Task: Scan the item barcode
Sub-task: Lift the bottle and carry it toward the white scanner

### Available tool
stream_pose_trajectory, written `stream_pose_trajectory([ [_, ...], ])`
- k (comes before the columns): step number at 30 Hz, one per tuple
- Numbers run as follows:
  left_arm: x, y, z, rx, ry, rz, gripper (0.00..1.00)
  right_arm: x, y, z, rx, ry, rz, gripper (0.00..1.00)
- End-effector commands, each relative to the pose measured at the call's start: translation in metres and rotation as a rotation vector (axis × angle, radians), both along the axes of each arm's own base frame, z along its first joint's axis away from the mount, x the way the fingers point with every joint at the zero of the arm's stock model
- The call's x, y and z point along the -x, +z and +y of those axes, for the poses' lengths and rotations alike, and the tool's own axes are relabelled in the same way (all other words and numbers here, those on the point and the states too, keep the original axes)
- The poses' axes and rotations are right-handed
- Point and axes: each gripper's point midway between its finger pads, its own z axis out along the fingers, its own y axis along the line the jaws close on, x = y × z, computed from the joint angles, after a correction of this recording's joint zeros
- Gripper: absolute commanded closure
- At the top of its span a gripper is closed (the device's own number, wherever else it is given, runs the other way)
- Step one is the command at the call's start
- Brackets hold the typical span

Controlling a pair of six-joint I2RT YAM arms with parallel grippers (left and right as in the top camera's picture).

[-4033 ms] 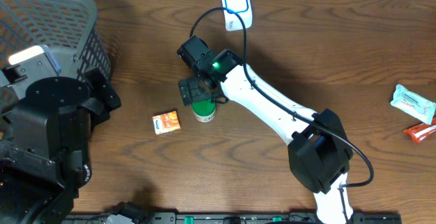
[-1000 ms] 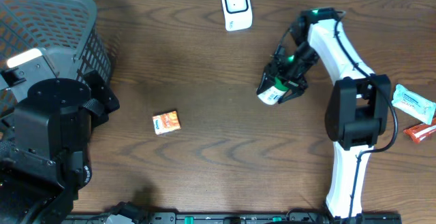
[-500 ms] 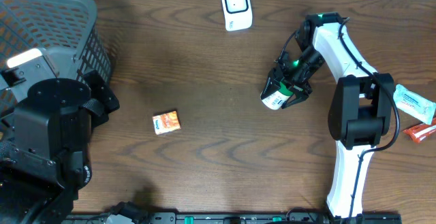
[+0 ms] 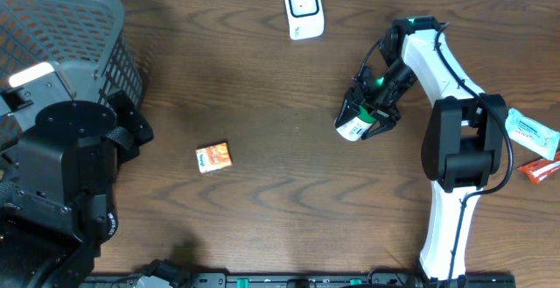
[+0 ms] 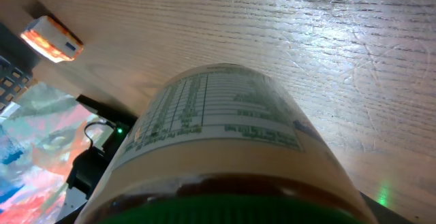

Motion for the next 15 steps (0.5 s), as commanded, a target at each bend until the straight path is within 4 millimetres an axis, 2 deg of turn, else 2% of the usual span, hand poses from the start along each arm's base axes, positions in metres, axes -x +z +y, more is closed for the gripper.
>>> stream_pose_trajectory([
  [1,0.0006,-0.0013,0.0034,-0.005,0.021,0.001,0.02,-0.0005,0.001,0.0045,-0.038,-0.006,0.004,0.42],
  [15,0.0006,-0.0013,0.0034,-0.005,0.021,0.001,0.02,-0.0019,0.0003,0.0048,-0.034,-0.014,0.002,0.42],
])
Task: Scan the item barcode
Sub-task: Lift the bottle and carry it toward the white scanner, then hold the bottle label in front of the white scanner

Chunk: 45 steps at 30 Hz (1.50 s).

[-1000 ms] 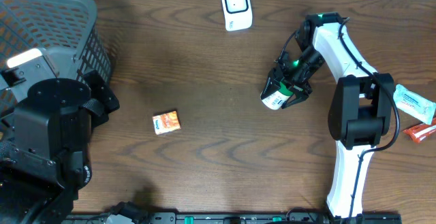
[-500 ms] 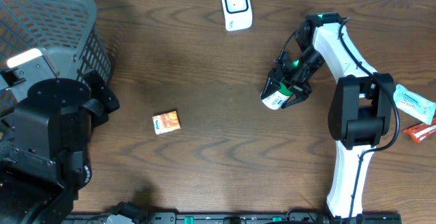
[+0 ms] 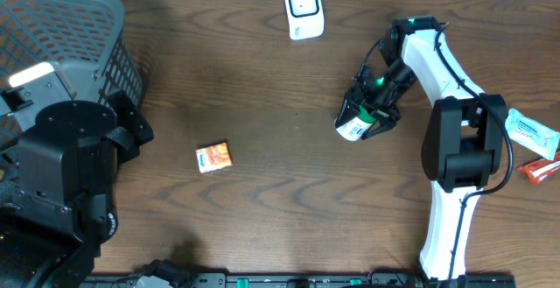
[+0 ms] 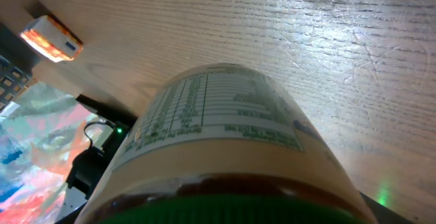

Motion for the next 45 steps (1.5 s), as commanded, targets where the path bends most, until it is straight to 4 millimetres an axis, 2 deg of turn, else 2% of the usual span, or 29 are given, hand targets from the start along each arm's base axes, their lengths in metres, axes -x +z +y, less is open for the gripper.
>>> stream_pose_trajectory([
  [1,0.001,-0.001,0.003,-0.005,0.021,0.001,0.02,-0.003,0.0,0.005,-0.028,-0.026,0.005,0.42],
  [3,0.001,-0.001,0.003,-0.005,0.021,0.001,0.02,-0.008,0.001,0.01,-0.048,-0.061,0.002,0.43],
  [6,0.001,-0.001,0.003,-0.005,0.021,0.001,0.02,-0.017,0.012,0.029,-0.172,-0.115,-0.009,0.48],
  [13,0.001,-0.001,0.003,-0.004,0.021,0.002,0.02,-0.032,0.071,0.082,-0.617,-0.174,-0.071,0.49],
  [18,0.001,-0.001,0.003,-0.005,0.021,0.001,0.02,-0.041,0.089,0.095,-0.738,-0.067,-0.258,0.48],
  [21,0.001,-0.001,0.003,-0.005,0.021,0.001,0.02,-0.048,0.098,0.102,-0.781,0.072,-0.445,0.55],
  [24,0.001,-0.001,0.003,-0.005,0.021,0.001,0.02,-0.064,0.097,0.105,-0.712,0.187,-0.589,0.65],
  [26,0.001,-0.001,0.003,-0.005,0.021,0.001,0.02,-0.082,0.089,0.107,-0.601,0.244,-0.68,0.7],
  [30,0.001,-0.001,0.003,-0.004,0.021,0.002,0.02,-0.131,0.057,0.102,-0.239,0.262,-0.834,0.7],
  [33,0.001,-0.001,0.003,-0.005,0.021,0.001,0.02,-0.163,0.05,0.102,-0.043,0.251,-0.961,0.67],
  [40,0.001,-0.001,0.003,-0.005,0.021,0.001,0.02,-0.232,0.075,0.105,0.221,0.117,-1.266,0.7],
  [42,0.001,-0.001,0.003,-0.005,0.021,0.001,0.02,-0.243,0.084,0.105,0.251,0.091,-1.325,0.69],
  [45,0.001,-0.001,0.003,-0.005,0.021,0.001,0.02,-0.262,0.092,0.103,0.283,0.049,-1.41,0.63],
])
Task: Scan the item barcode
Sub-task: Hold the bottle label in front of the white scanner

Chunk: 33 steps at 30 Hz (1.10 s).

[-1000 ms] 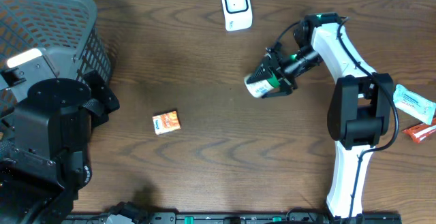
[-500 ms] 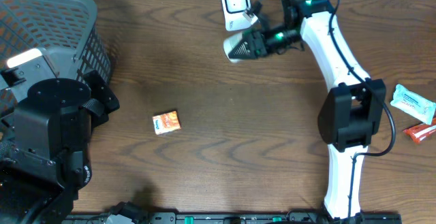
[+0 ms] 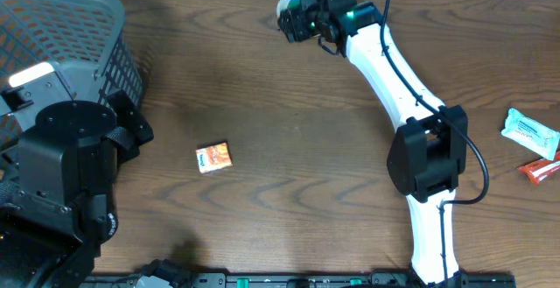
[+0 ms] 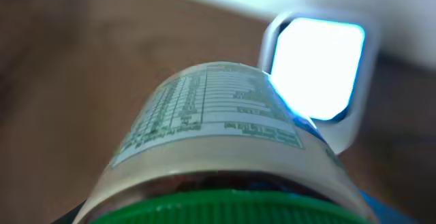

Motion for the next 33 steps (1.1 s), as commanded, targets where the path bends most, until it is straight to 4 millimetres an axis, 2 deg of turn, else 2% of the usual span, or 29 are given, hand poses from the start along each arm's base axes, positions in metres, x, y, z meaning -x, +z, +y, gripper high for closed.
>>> stream_pose_trajectory([
  [1,0.001,-0.001,0.003,-0.005,0.021,0.001,0.02,-0.028,0.005,-0.021,0.044,-0.149,-0.095,0.61],
  [7,0.001,-0.001,0.003,-0.005,0.021,0.001,0.02,-0.06,-0.004,-0.02,0.037,-0.193,-0.214,0.6],
  [11,0.001,-0.001,0.003,-0.005,0.021,0.001,0.02,-0.085,-0.003,-0.02,0.02,-0.228,-0.341,0.61],
  [17,0.001,-0.001,0.003,-0.005,0.021,0.001,0.02,-0.103,-0.005,-0.014,-0.031,-0.248,-0.443,0.59],
  [23,0.001,-0.001,0.003,-0.004,0.021,0.001,0.02,-0.104,-0.009,-0.018,-0.017,-0.272,-0.443,0.61],
  [26,0.001,-0.001,0.003,-0.004,0.021,0.001,0.02,-0.097,-0.004,-0.016,-0.016,-0.248,-0.413,0.61],
  [29,0.001,-0.001,0.003,-0.004,0.021,0.001,0.02,-0.085,0.011,-0.014,-0.022,-0.2,-0.36,0.64],
  [33,0.001,-0.001,0.003,-0.005,0.021,0.001,0.02,-0.062,0.041,-0.033,0.004,-0.212,-0.286,0.68],
])
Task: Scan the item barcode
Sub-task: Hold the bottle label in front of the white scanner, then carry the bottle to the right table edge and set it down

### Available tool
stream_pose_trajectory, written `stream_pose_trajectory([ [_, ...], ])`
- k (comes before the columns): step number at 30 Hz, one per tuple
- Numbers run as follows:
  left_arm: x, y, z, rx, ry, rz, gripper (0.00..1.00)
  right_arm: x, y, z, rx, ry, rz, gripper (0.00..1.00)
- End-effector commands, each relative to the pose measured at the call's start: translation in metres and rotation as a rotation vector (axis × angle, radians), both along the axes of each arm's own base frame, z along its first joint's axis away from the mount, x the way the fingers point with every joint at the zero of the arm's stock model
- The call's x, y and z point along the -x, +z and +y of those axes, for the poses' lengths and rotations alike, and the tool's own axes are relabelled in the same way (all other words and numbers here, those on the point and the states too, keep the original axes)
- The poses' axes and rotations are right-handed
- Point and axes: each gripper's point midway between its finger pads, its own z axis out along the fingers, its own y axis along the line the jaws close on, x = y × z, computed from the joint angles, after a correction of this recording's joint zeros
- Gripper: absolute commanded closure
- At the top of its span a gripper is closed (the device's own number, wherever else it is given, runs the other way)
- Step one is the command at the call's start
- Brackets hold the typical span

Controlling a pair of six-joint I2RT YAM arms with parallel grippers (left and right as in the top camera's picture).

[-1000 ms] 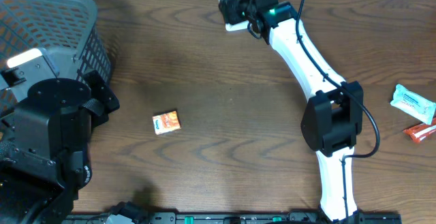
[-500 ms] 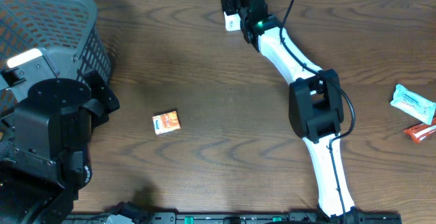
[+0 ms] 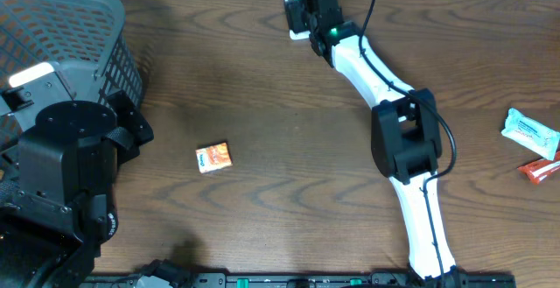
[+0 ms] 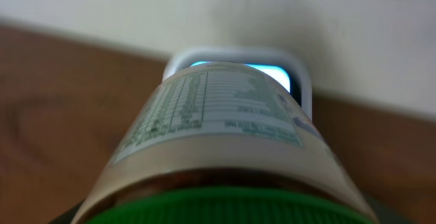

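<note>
My right gripper (image 3: 304, 6) is at the back edge of the table, shut on a jar with a green lid and a white nutrition label (image 4: 218, 125). The jar fills the right wrist view and hides the fingers. Its label end points straight at the white scanner (image 4: 304, 88), whose lit window (image 4: 271, 71) shows just above the jar. From overhead only a white edge of the scanner (image 3: 298, 34) peeks out under the gripper. The barcode itself is not visible.
A grey mesh basket (image 3: 61, 25) stands at the back left. The bulky black left arm (image 3: 66, 165) fills the front left. A small orange box (image 3: 213, 158) lies mid-table. Two snack packets (image 3: 529, 132) (image 3: 541, 170) lie at the right edge.
The jar was left of the scanner's lit window; now it is centred before it, closer, covering most of the window. The right gripper has shifted slightly towards the table's back edge.
My right gripper held the jar low over the right middle of the table and had not moved half a second later. Then it was at the back with the jar beside the scanner. Now the jar faces the scanner window squarely.
</note>
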Motion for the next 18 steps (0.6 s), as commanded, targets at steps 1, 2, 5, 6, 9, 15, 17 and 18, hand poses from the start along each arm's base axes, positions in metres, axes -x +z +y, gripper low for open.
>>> stream_pose_trajectory([
  [1,0.001,-0.001,0.003,-0.004,0.021,0.001,0.02,0.015,0.111,-0.015,-0.056,-0.001,-0.093,0.68],
  [2,0.001,-0.001,0.003,-0.004,0.021,0.001,0.02,0.025,0.118,-0.02,-0.047,-0.002,-0.064,0.68],
  [5,0.001,-0.001,0.003,-0.004,0.02,0.001,0.02,0.059,0.128,-0.038,-0.004,-0.011,0.051,0.67],
  [6,0.001,-0.001,0.003,-0.004,0.021,0.001,0.02,0.072,0.127,-0.046,0.014,-0.018,0.102,0.67],
  [9,0.001,-0.001,0.003,-0.004,0.02,0.001,0.02,0.114,0.119,-0.078,0.05,-0.076,0.281,0.76],
  [15,0.001,-0.001,0.003,-0.004,0.021,0.001,0.02,0.18,0.084,-0.161,0.167,-0.196,0.626,0.7],
  [17,0.001,-0.001,0.003,-0.004,0.02,0.001,0.02,0.188,0.08,-0.193,0.195,-0.268,0.676,0.64],
  [18,0.001,-0.001,0.003,-0.004,0.021,0.001,0.02,0.191,0.078,-0.214,0.204,-0.313,0.698,0.62],
])
